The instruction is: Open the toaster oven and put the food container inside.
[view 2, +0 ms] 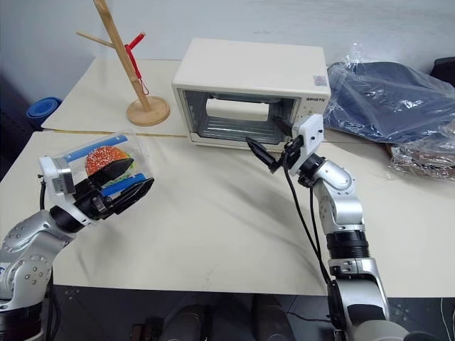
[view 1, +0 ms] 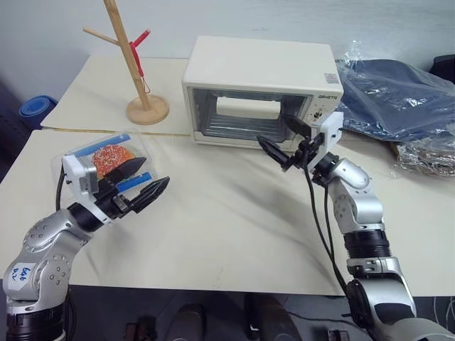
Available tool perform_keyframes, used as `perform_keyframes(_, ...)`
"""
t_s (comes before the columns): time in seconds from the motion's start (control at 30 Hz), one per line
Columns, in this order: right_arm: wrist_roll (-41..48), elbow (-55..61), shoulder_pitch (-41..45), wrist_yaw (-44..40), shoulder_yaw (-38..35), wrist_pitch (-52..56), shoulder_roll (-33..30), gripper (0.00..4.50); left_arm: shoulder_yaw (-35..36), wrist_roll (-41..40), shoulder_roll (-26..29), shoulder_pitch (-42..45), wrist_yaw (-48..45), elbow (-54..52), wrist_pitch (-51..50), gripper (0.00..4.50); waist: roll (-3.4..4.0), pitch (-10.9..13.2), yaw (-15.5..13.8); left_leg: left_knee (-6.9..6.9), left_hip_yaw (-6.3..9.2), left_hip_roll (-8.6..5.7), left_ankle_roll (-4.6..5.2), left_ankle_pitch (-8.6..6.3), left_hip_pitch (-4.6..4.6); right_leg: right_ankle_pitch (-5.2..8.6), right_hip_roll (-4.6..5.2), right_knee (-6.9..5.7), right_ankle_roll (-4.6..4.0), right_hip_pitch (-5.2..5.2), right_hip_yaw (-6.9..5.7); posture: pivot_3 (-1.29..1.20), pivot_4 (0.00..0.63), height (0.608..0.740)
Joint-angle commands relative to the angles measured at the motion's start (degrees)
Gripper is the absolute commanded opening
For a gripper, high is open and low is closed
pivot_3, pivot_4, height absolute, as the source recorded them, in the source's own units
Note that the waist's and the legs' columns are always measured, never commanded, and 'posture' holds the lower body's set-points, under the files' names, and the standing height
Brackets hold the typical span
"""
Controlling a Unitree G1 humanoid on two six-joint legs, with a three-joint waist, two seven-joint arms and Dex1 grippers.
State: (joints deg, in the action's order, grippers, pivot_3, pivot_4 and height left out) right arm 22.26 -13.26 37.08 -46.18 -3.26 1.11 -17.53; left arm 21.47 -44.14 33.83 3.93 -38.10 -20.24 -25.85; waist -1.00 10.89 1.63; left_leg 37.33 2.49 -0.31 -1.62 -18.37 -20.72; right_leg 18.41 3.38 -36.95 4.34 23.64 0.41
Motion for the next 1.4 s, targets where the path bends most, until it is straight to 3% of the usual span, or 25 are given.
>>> perform_keyframes(0.03, 1.7, 5.2, -0.7, -3.3, 0.9, -1.8, 0.3, 4.48, 0.4, 0.5, 0.2, 0.3, -0.3, -1.4, 1.1, 4.5, 0.0, 0.0, 0.0, 0.01, 0.0, -0.01, 0.01, 0.0, 0.0, 0.0, 0.0, -0.02, 0.0, 0.0, 0.01, 0.0, 0.15, 0.74)
perform_keyframes(0.27, -0.6, 11.4, -9.0, -10.1, 4.8, -5.2, -2.0, 4.48, -0.2, 1.2, 0.7, 4.0, -0.8, 2.0, 0.9, 4.5, 0.01, 0.0, 0.3, -0.09, 0.0, 0.01, 0.02, 0.0, 0.01, 0.0, -0.05, -0.03, 0.0, 0.05, 0.01, 0.0, 0.15, 0.74)
perform_keyframes(0.37, -3.3, 11.4, -13.6, -12.0, 6.4, -8.6, -4.0, 4.5, -1.0, 1.5, 0.6, 12.4, 0.1, 8.1, 0.5, 3.93, 0.0, 0.0, -0.1, -0.04, -0.02, 0.01, 0.03, 0.0, 0.03, 0.0, -0.05, -0.07, 0.0, 0.04, 0.0, 0.0, 0.15, 0.74)
perform_keyframes(0.6, -4.8, 10.2, -14.0, -10.2, 6.1, -10.2, -4.3, 4.5, -8.8, 8.5, -1.3, 33.7, 2.4, 23.4, -0.7, 1.8, -0.02, 0.0, 0.1, 0.07, -0.04, -0.05, -0.12, 0.12, 0.07, -0.01, -0.07, -0.23, 0.02, 0.03, 0.0, 0.0, 0.15, 0.74)
perform_keyframes(0.8, -5.8, 10.3, -15.1, -8.0, 5.0, -11.2, -4.7, 4.5, -19.2, 20.1, 0.5, 39.8, -6.5, 36.1, 6.0, 0.02, -0.02, 0.0, 0.2, -0.05, -0.17, -0.01, -0.21, 0.15, 0.05, -0.01, -0.14, -0.36, 0.03, 0.09, -0.04, 0.0, 0.15, 0.74)
perform_keyframes(0.97, -5.9, 13.2, -21.3, -4.8, 1.7, -12.0, -6.4, 4.5, -20.8, 21.5, -0.4, 39.6, -11.2, 36.8, 7.3, 0.02, -0.02, 0.0, -0.3, 0.03, -0.07, -0.02, -0.2, 0.15, -0.05, -0.01, -0.08, -0.09, 0.02, 0.09, 0.01, 0.0, 0.15, 0.74)
perform_keyframes(1.23, -3.0, 21.5, -41.2, -2.2, -8.6, -14.0, -11.0, 4.5, -26.2, 28.0, -0.6, 32.4, -11.6, 29.2, 7.4, 0.02, -0.01, 0.0, -2.0, 0.33, 0.06, -0.14, -0.01, 0.05, -0.48, -0.1, 0.02, -0.02, 0.2, 0.15, -0.05, 0.0, 0.15, 0.74)
perform_keyframes(1.4, -1.5, 21.3, -42.5, -2.7, -10.9, -14.5, -12.8, 4.5, -28.0, 32.1, -3.2, 28.8, -7.4, 27.5, 8.2, 0.02, -0.01, 0.0, -1.2, 0.58, -0.04, -0.16, 0.33, -0.05, -0.27, -0.17, 0.01, -0.17, 0.29, 0.02, 0.08, 0.0, 0.15, 0.74)
